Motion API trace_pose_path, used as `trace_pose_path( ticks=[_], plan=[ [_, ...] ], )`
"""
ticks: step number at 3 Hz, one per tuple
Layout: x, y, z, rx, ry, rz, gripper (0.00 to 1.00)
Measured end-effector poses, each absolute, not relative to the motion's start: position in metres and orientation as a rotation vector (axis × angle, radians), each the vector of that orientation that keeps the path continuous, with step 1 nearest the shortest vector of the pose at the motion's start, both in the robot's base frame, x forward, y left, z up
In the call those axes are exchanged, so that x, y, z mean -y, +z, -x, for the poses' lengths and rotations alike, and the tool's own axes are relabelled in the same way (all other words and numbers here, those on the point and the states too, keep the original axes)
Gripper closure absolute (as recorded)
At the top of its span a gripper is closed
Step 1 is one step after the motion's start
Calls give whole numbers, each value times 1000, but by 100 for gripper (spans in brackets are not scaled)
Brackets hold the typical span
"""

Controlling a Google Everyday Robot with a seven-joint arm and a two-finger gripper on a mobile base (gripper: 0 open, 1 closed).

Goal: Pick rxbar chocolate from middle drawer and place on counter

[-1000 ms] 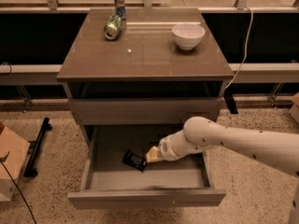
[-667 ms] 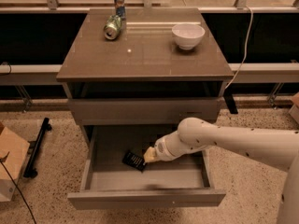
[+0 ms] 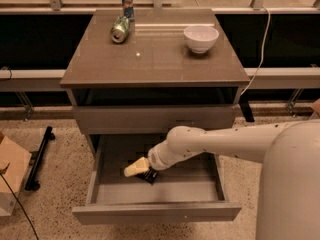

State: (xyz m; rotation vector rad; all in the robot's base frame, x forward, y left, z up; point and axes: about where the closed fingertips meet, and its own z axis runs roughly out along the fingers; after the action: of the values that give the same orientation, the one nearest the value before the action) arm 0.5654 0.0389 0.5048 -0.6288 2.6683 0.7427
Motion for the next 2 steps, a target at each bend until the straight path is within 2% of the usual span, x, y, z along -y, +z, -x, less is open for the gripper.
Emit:
trace_pose_path(
  ticks=[2],
  plan=[
    [-73,481,-584,-2624,762,743,0]
  ],
)
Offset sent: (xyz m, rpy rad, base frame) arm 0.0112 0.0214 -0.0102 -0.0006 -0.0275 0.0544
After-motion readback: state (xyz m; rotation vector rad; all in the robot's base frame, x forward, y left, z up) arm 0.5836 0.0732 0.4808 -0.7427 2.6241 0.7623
